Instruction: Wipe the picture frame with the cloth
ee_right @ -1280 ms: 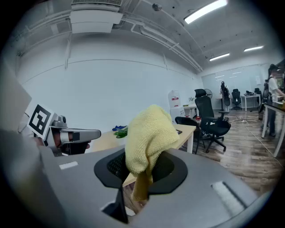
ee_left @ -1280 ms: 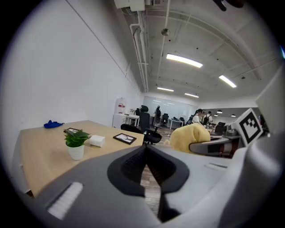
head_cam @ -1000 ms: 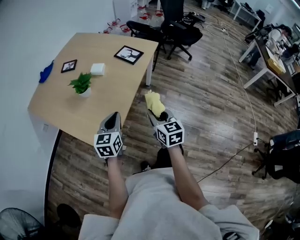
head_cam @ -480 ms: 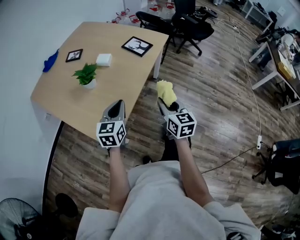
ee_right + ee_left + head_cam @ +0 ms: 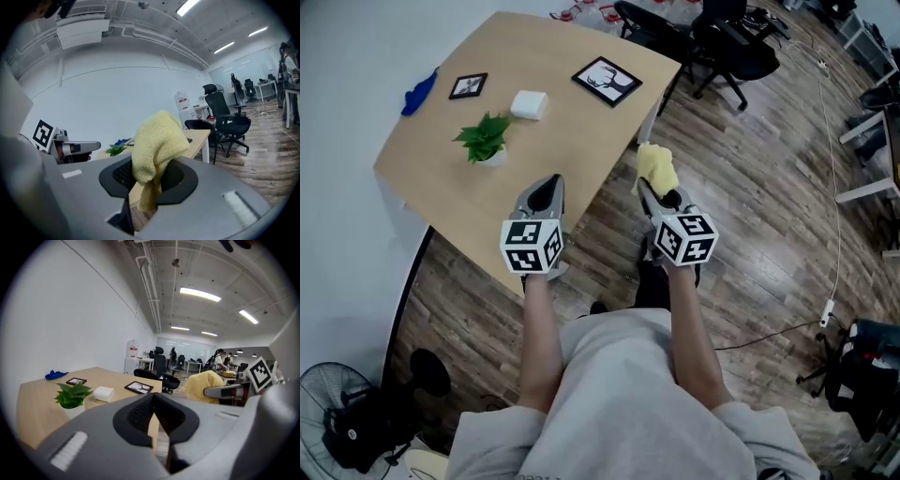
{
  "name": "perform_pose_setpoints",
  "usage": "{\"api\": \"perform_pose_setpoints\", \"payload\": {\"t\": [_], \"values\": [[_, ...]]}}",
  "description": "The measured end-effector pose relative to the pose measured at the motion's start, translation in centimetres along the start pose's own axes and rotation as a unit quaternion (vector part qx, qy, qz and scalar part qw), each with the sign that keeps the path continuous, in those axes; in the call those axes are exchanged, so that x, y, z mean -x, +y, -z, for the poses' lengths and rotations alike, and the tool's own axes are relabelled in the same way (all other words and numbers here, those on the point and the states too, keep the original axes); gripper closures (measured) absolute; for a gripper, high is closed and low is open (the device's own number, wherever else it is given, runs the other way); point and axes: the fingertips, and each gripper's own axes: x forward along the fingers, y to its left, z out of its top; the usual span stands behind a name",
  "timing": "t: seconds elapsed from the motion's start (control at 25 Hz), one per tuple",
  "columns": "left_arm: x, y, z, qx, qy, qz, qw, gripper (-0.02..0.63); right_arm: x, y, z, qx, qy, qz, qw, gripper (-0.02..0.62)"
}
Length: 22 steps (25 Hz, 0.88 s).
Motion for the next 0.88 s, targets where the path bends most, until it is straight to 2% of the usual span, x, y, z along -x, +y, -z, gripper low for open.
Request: {"api": "perform_pose_setpoints", "payload": {"t": [0.36, 0.56, 0.88], "values": [[-10.2, -0.6, -2.5, 0.012, 0.022, -0.028, 0.9993, 0.554, -6.5, -8.6, -4.4, -0.007, 0.019, -0.04, 0.999, 0.505], [-15.4, -1.0, -4.5, 0.019, 0.027, -0.048, 0.9983, 0.554, -9.8, -12.7, -7.0, 0.007, 0.031, -0.068, 0.997, 0.505], [-21.3, -2.5, -5.6, 0.016, 0.045, -0.062, 0.9969, 0.554, -13.0, -19.2, -9.8, 0.006, 0.039, -0.076, 0.996, 0.505]]}}
